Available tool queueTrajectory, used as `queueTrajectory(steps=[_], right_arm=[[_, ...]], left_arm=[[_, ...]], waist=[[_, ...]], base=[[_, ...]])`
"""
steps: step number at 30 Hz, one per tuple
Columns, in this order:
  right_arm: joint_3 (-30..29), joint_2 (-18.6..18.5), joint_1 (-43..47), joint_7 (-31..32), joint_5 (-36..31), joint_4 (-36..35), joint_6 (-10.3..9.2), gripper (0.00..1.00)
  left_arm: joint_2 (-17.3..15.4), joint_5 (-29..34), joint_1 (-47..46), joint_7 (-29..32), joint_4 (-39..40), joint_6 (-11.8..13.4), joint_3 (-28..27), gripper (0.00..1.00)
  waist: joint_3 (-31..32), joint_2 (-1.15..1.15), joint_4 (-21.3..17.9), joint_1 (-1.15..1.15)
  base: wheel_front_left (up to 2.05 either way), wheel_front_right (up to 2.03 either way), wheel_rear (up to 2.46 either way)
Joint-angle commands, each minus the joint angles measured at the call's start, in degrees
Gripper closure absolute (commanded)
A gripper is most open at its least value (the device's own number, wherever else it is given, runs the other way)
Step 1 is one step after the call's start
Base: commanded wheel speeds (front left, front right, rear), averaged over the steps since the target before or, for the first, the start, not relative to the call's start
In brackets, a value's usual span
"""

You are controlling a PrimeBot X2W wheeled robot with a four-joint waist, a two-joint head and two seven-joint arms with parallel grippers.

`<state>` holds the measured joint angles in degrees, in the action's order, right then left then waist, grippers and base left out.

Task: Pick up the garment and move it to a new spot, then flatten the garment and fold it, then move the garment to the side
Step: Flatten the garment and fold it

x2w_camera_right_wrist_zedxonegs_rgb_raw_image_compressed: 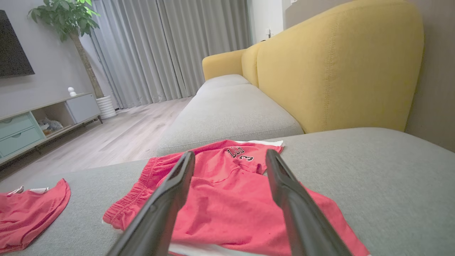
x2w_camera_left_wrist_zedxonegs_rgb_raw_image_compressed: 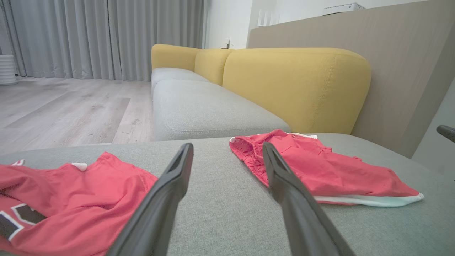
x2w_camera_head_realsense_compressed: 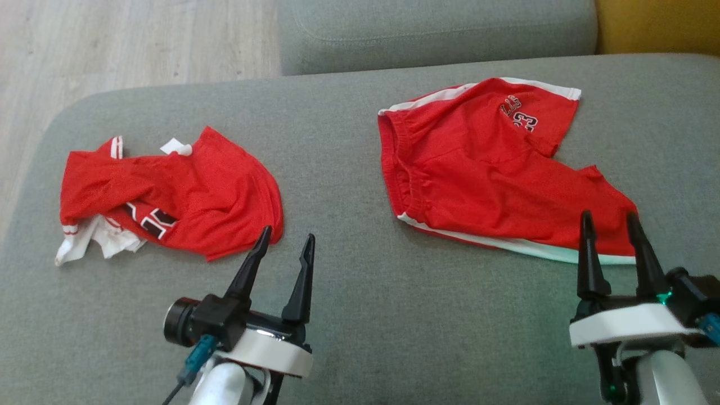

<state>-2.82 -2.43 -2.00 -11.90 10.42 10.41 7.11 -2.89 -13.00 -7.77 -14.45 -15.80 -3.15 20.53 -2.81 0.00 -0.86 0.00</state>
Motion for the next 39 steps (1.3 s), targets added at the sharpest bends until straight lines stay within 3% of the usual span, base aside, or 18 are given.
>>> queueTrajectory(steps=[1,9,14,17,24,34,35,36,37,39], right_arm=[[1.24,-0.47,-2.16,-0.79,0.47,-1.81,0.37,0.0],[2.13,-0.46,-2.81,-2.5,1.97,-0.46,0.37,0.0],[2.59,-0.45,-4.43,-2.8,2.83,0.6,0.37,0.0],[2.75,-0.45,-5.63,-2.96,3.53,1.43,0.37,0.0],[2.99,-0.45,-7.53,-3.07,4.32,2.5,0.37,0.0],[2.63,-0.45,-8.06,-3.09,4.69,3.3,0.37,0.0],[2.58,-0.45,-8.16,-3.09,4.68,3.39,0.37,0.0],[2.52,-0.45,-8.24,-3.09,4.67,3.46,0.37,0.0],[2.44,-0.45,-8.32,-3.09,4.64,3.5,0.37,0.0],[2.11,-0.45,-8.39,-3.09,4.43,3.62,0.37,0.0]], left_arm=[[-0.05,0.58,-2.26,-0.55,1.57,-0.23,-1.43,0.0],[-2.48,2.38,-9.26,3.32,-2.16,-3.42,4.75,0.0],[-4.66,1.76,-16.84,8.57,-6.97,-4.24,10.85,0.0],[-7.05,-0.76,-22.79,10.58,-11.22,-4.31,17.27,0.0],[-9.52,-4.63,-30.5,9.13,-17.3,-4.33,23.88,0.0],[-9.63,-8.56,-35.42,6.31,-22.41,-4.33,29.71,0.0],[-9.59,-8.97,-35.73,6.13,-22.79,-4.33,30.17,0.32],[-9.56,-9.33,-36.04,5.97,-23.17,-4.33,30.6,0.85],[-9.52,-9.68,-36.35,5.82,-23.53,-4.33,31.01,1.0],[-9.35,-10.29,-36.91,5.46,-24.15,-4.33,31.8,1.0]], waist=[[-0.25,0.0,-0.18,0.0],[-4.45,0.0,-2.64,0.0],[-8.36,0.0,-5.75,0.0],[-10.97,0.0,-7.87,0.0],[-13.78,0.0,-10.53,0.0],[-15.06,0.0,-11.94,0.0],[-15.13,0.0,-11.99,0.0],[-15.2,0.0,-11.99,0.0],[-15.26,0.0,-11.96,0.0],[-15.36,0.0,-11.71,0.0]], base=[[0.0,0.0,0.0],[0.0,0.0,0.0],[0.0,0.0,0.0],[0.0,0.0,0.0],[0.0,0.0,0.0],[0.0,0.0,0.0],[0.0,0.0,0.0],[0.0,0.0,0.0],[0.0,0.0,0.0],[0.0,0.0,0.0]])
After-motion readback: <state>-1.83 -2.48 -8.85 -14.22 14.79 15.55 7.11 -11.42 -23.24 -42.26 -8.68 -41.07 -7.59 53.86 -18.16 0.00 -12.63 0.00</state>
